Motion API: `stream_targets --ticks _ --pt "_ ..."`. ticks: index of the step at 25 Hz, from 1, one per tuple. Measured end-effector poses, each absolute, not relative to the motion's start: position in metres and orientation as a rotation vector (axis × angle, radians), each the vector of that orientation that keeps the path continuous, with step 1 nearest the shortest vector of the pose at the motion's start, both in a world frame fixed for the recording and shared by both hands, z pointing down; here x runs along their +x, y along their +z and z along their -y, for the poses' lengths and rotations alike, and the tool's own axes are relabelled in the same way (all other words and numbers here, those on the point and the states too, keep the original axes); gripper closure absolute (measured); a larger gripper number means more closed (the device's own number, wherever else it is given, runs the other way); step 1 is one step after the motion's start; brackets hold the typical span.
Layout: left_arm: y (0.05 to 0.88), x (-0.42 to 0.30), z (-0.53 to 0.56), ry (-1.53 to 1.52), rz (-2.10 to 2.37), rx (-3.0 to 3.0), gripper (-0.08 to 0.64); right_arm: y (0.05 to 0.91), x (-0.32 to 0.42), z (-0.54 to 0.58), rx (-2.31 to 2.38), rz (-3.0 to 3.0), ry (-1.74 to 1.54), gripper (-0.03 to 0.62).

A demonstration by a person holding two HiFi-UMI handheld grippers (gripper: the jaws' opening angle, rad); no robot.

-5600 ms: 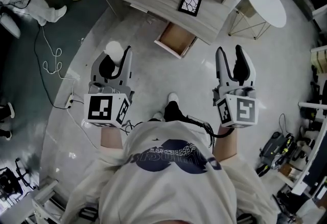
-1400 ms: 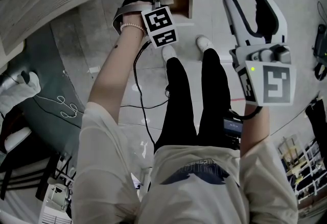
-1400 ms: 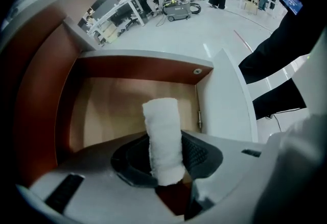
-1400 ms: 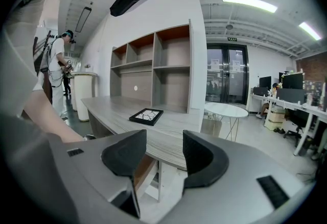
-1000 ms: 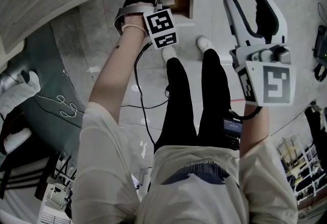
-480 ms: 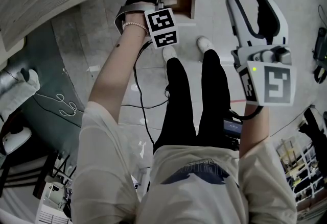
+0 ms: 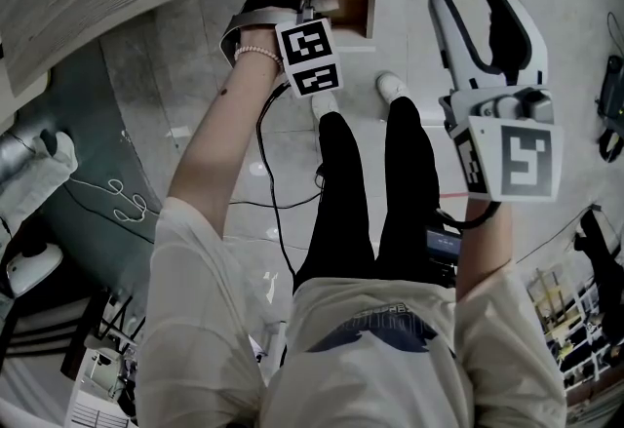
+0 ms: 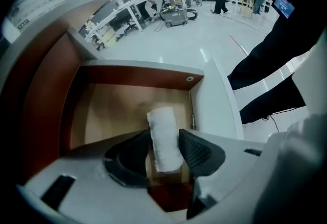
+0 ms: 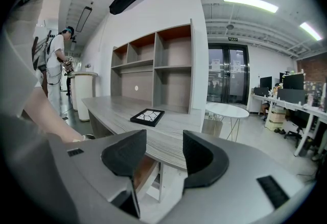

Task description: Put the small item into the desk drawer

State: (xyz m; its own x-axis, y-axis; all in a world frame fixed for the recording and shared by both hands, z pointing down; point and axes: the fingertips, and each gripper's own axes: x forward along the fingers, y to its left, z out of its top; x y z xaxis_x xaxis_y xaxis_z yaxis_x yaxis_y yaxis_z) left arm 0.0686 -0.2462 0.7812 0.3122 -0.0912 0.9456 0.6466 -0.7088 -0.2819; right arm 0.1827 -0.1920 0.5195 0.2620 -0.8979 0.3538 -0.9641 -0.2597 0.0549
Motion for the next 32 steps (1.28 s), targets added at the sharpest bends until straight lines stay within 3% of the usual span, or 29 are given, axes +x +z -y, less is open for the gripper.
stream_targets --ticks 18,32 --pt "0.741 0.071 0.251 -1.369 0.413 -2.028 0.39 0.505 0.176 0.203 2.277 1.771 0.328 0.374" --pt "0.651 0.066 0.285 -1.224 0.249 -2.206 0.39 0.452 0.158 0.238 2.252 1.787 0.284 0.374"
